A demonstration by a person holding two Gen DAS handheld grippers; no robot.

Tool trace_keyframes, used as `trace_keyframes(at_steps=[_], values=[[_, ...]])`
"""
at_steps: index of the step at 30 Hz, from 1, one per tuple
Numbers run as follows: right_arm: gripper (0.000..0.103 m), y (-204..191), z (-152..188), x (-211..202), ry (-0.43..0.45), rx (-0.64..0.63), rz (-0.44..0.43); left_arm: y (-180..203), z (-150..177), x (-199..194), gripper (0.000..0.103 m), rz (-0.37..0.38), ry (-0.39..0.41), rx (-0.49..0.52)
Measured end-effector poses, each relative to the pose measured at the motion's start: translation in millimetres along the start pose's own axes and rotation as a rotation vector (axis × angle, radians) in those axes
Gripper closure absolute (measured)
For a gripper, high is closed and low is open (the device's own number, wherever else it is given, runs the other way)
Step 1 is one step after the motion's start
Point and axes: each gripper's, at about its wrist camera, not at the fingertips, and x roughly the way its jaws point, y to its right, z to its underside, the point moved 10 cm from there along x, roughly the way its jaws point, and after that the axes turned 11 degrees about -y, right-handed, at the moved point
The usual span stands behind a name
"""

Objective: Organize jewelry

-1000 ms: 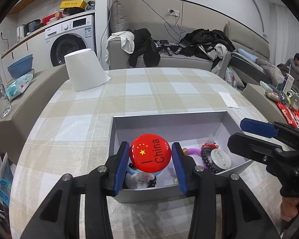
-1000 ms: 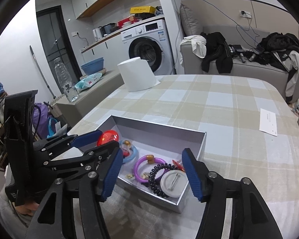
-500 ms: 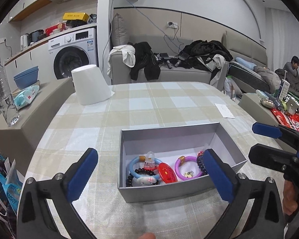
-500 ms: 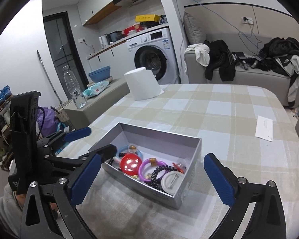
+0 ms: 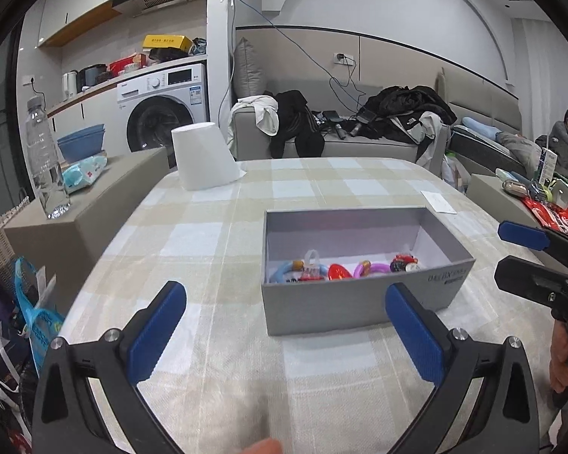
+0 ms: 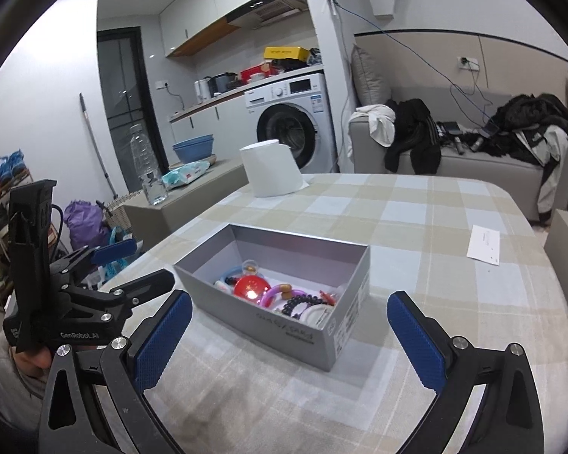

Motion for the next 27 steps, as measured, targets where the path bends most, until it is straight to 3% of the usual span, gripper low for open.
trace_keyframes(at_steps=[10, 27], values=[[0.000, -10.1, 0.8, -9.1, 0.090, -0.066, 0.032, -1.1, 1.0, -6.9, 0.001, 0.031, 0.042, -0.012], [0.000, -6.7, 3.7, -10.4, 0.096, -0.062, 0.025, -0.8, -0.2, -10.3, 0.001, 0.022, 0.053, -0.008]])
